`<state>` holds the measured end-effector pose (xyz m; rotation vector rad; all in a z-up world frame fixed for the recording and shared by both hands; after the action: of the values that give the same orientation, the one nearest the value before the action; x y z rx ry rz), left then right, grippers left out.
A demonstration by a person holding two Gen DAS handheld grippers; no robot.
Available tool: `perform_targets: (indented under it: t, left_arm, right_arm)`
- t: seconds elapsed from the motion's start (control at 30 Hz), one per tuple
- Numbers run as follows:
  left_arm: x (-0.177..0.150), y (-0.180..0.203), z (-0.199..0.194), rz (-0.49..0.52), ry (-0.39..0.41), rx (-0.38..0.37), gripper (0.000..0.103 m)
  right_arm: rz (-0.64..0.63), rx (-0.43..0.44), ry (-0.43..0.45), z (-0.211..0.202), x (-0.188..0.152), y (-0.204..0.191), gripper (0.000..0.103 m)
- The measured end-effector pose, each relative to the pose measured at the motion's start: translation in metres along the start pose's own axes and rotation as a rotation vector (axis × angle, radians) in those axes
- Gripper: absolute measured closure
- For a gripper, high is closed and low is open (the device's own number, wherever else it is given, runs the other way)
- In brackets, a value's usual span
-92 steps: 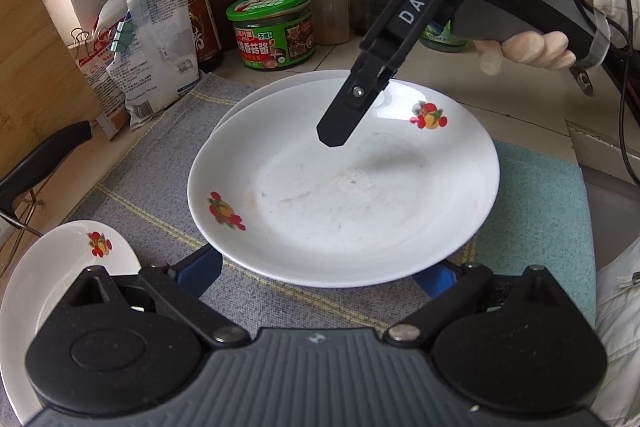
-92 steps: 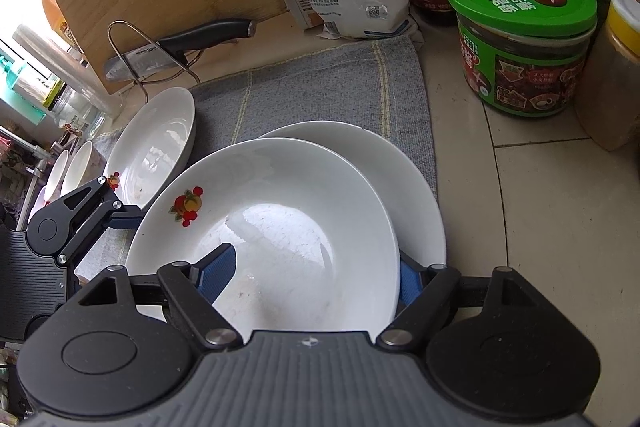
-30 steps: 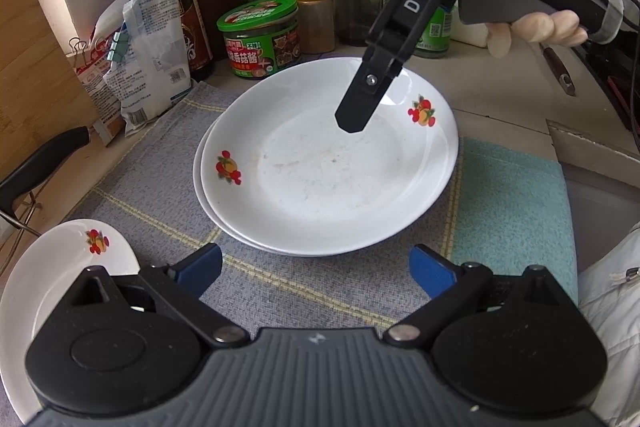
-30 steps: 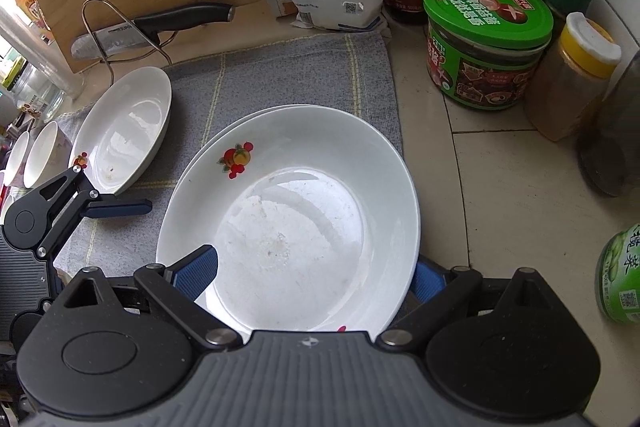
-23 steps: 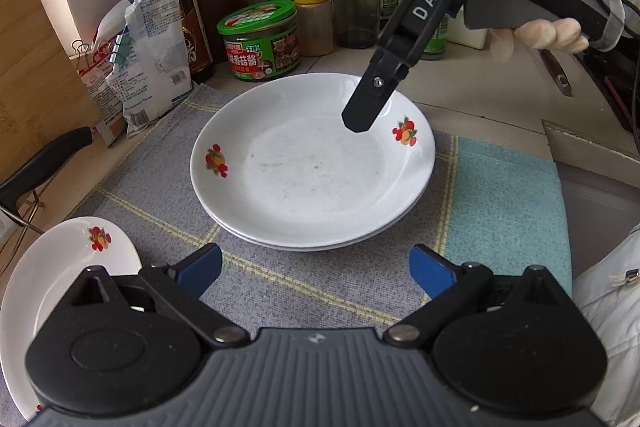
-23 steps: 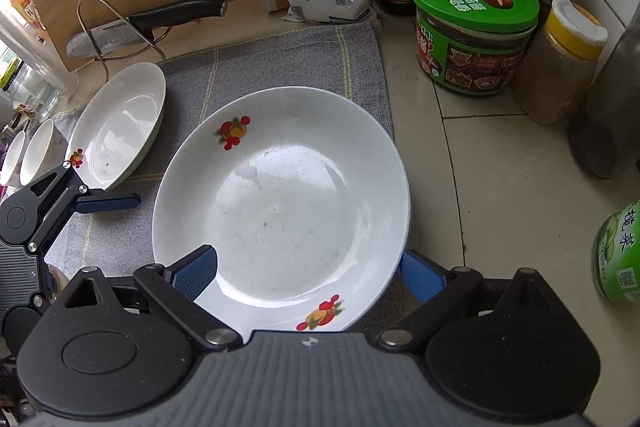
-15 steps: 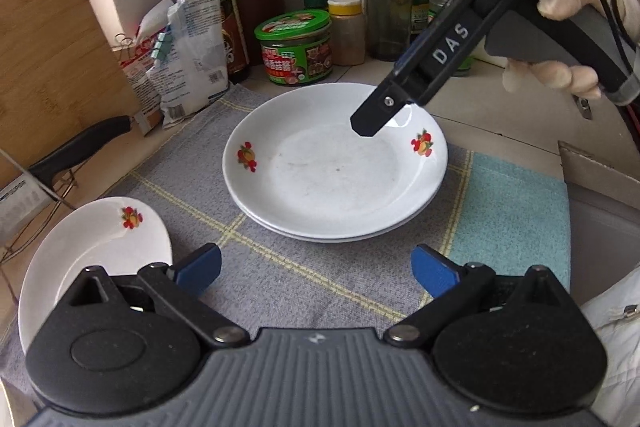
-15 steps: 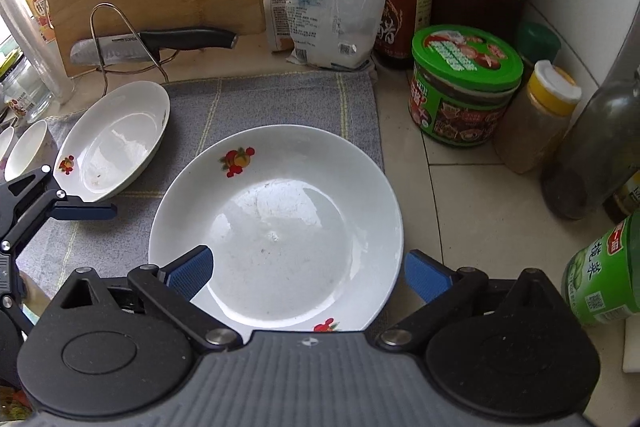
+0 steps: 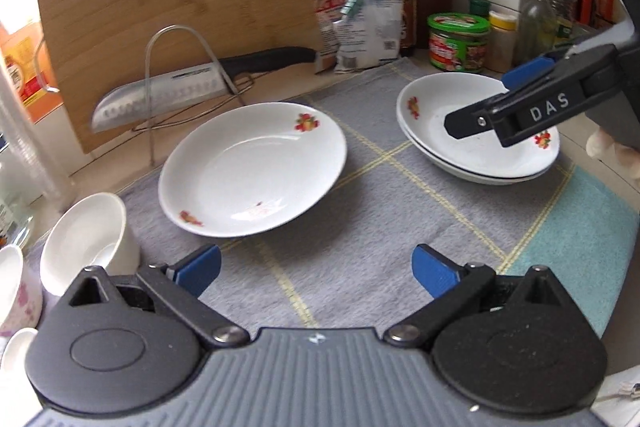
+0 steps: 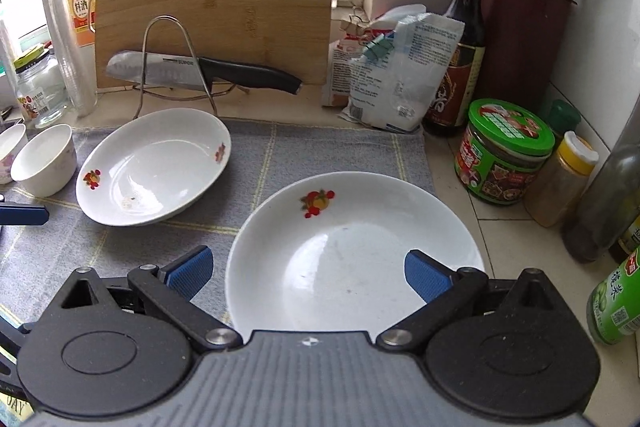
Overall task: Organize plates and bowls
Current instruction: 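Move both tools to the flowered plate beside the knife rack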
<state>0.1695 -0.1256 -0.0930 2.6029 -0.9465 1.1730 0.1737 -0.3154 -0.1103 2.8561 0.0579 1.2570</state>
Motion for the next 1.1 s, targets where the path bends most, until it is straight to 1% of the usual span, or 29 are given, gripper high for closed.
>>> perform_targets:
  t: [0.1, 0.17, 0.3, 0.5, 0.57, 0.67, 0.83, 0.93, 1.03, 1.1]
  left_arm:
    - [-0.011, -0.022, -0.009, -0.033, 0.005, 0.028, 0.002]
    - [-0.017, -0.033, -0.014, -0.029, 0.013, 0.036, 0.002]
    - [-0.028, -0.050, -0.022, -0.009, 0.016, 0.037, 0.002]
    - [-0.040, -0.071, -0.027, -0.054, -0.043, 0.047, 0.002]
    - [-0.041, -0.076, -0.031, -0.064, -0.042, 0.057, 0.002]
    - [-0.041, -0.082, -0.034, -0.080, -0.043, 0.089, 0.002]
    - [-0.041, -0.088, -0.035, -0.143, -0.084, 0.133, 0.002]
    - [-0.036, -0.089, -0.030, -0.166, -0.100, 0.150, 0.002]
    - [-0.030, -0.089, -0.025, -0.199, -0.115, 0.165, 0.002]
    - [-0.026, -0.086, -0.025, -0.220, -0.117, 0.159, 0.002]
  right_arm:
    - [-0.018, 0.012, 0.015, -0.002, 0.000, -0.028, 0.000]
    - [-0.038, 0.008, 0.011, 0.000, -0.002, -0.046, 0.000]
    - [-0.069, 0.000, -0.023, 0.006, -0.009, -0.081, 0.000]
    - [-0.143, 0.011, -0.072, 0.018, -0.017, -0.120, 0.000]
    - [-0.160, 0.017, -0.082, 0.025, -0.018, -0.127, 0.000]
    - [-0.183, 0.048, -0.105, 0.038, -0.018, -0.135, 0.000]
    - [-0.237, 0.084, -0.113, 0.065, -0.018, -0.143, 0.000]
    - [-0.231, 0.113, -0.112, 0.078, -0.015, -0.140, 0.000]
    - [-0.224, 0.114, -0.103, 0.089, -0.013, -0.134, 0.000]
    - [-0.190, 0.154, -0.111, 0.094, -0.012, -0.131, 0.000]
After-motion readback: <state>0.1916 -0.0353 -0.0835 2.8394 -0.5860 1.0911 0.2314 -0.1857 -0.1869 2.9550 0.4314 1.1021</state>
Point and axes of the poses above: each gripper's, at about its wrist camera, not at the fingertips, and z roughly the way its jaws point, y to its right, x to its top, the point moved 5 cm from there along z, roughly the way its jaws point
